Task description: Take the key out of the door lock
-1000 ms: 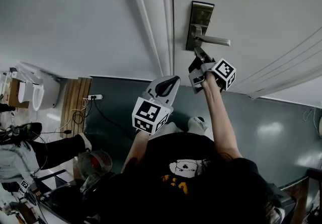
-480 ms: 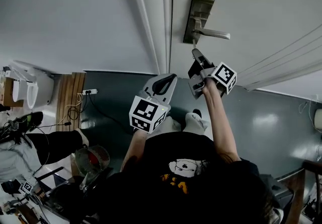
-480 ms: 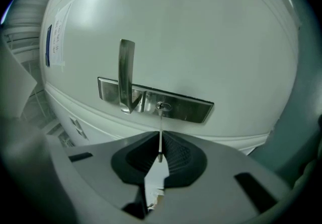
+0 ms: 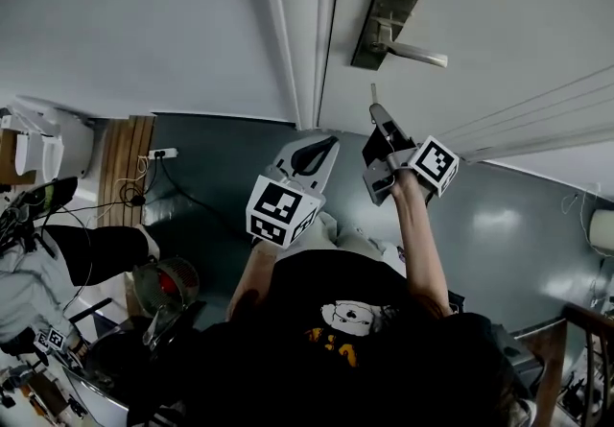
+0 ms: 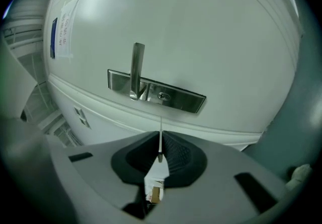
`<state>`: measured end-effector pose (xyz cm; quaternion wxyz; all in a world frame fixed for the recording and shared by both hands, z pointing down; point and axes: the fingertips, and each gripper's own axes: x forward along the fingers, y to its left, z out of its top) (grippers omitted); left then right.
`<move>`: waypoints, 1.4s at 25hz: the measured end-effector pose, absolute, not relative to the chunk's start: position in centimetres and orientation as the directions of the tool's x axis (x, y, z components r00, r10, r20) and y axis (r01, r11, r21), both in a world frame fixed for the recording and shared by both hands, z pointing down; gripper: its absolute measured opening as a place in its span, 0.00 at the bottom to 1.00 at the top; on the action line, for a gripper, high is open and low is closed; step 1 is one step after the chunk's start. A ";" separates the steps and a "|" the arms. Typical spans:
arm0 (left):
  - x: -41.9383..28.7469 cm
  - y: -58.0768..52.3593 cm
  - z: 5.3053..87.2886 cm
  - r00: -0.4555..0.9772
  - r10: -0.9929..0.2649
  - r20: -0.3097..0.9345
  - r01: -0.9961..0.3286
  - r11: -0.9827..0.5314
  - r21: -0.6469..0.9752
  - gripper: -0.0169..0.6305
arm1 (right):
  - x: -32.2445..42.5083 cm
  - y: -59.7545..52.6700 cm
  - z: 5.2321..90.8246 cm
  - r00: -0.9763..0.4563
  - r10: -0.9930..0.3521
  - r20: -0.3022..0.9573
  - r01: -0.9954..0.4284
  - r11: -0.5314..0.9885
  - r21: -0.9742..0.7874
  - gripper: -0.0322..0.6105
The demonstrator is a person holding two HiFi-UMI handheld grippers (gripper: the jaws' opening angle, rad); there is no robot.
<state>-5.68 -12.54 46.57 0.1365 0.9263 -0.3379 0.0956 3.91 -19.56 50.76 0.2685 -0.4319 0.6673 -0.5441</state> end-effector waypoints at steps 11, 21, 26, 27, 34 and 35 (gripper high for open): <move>-2.3 -11.0 47.5 0.771 -0.556 0.310 -0.623 -0.758 0.191 0.04 | 6.8 -14.0 51.1 -0.481 -0.866 0.132 -0.319 0.032 -0.947 0.08; 1.9 -6.3 46.2 0.798 -0.513 0.316 -0.580 -0.796 0.174 0.04 | 9.9 -8.4 49.3 -0.476 -0.872 0.114 -0.340 0.063 -0.938 0.08; 1.7 -4.0 45.8 0.781 -0.532 0.326 -0.600 -0.784 0.160 0.04 | 9.8 -5.7 48.6 -0.498 -0.861 0.097 -0.341 0.092 -0.936 0.08; 1.5 -3.6 45.8 0.777 -0.538 0.328 -0.606 -0.780 0.156 0.04 | 9.7 -5.2 48.5 -0.506 -0.858 0.093 -0.347 0.104 -0.932 0.08; 0.9 1.5 44.3 0.764 -0.563 0.316 -0.623 -0.771 0.132 0.04 | 8.6 0.8 46.5 -0.543 -0.837 0.068 -0.385 0.176 -0.906 0.08; 0.9 2.4 44.1 0.764 -0.565 0.312 -0.623 -0.772 0.127 0.04 | 8.5 1.7 46.3 -0.547 -0.835 0.064 -0.389 0.186 -0.902 0.08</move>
